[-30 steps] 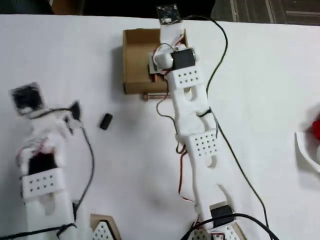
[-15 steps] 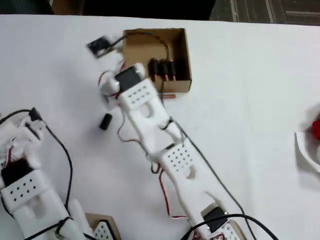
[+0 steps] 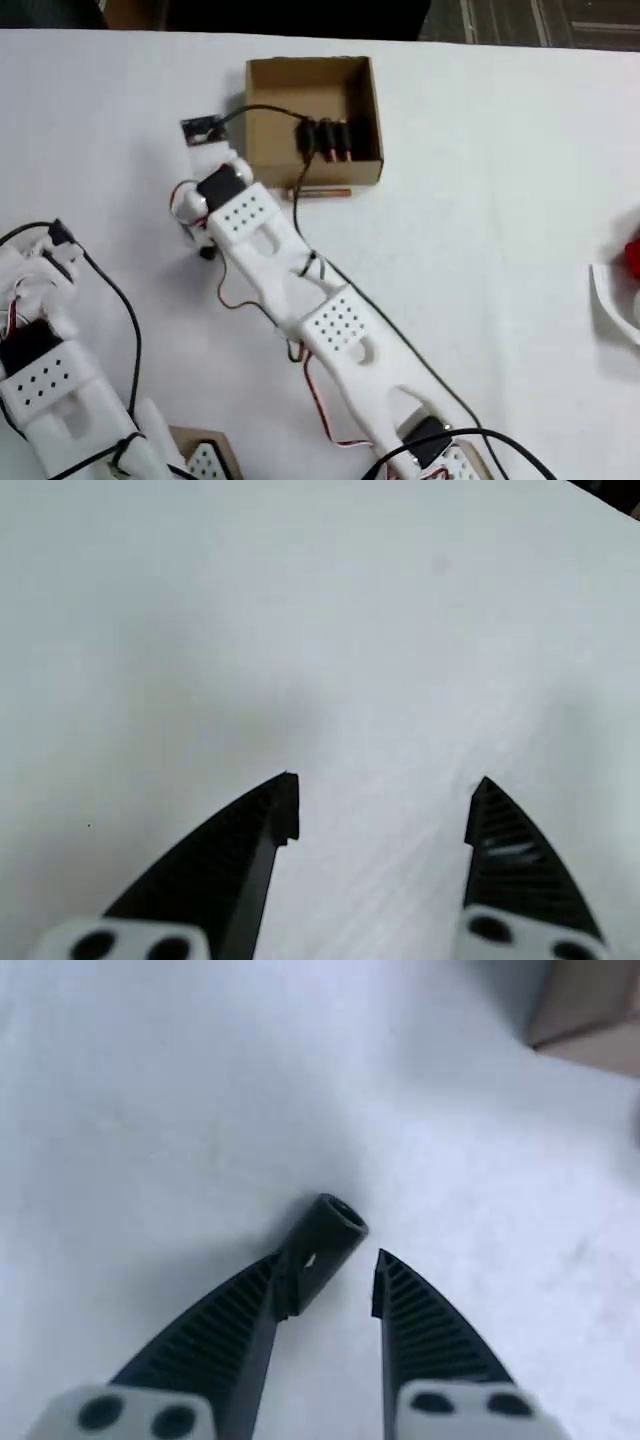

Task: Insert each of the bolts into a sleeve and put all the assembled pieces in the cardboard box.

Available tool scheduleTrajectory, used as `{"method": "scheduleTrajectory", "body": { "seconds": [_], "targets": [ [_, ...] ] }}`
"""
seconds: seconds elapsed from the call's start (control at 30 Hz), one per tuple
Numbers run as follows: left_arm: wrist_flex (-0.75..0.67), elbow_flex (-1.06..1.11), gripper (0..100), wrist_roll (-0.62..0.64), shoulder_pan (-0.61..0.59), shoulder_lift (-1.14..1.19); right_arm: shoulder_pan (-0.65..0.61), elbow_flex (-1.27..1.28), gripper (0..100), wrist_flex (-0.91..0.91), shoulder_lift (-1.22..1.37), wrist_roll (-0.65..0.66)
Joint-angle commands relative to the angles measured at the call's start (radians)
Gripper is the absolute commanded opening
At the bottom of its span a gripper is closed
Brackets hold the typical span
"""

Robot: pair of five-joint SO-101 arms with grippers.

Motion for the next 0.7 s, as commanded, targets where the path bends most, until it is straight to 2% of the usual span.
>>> {"method": "scheduleTrajectory", "body": {
  "seconds": [0.0, 0.67],
  "targets": [
    [0.003, -0.045, 28, 0.005, -0.012, -0.023, -0.031, -0.005, 11.6, -0.041, -0.016, -0.012],
    [0.008, -0.050, 28, 0.005, -0.012, -0.023, -0.013, 0.005, 11.6, -0.085, 0.073, -0.083]
  ]
}}
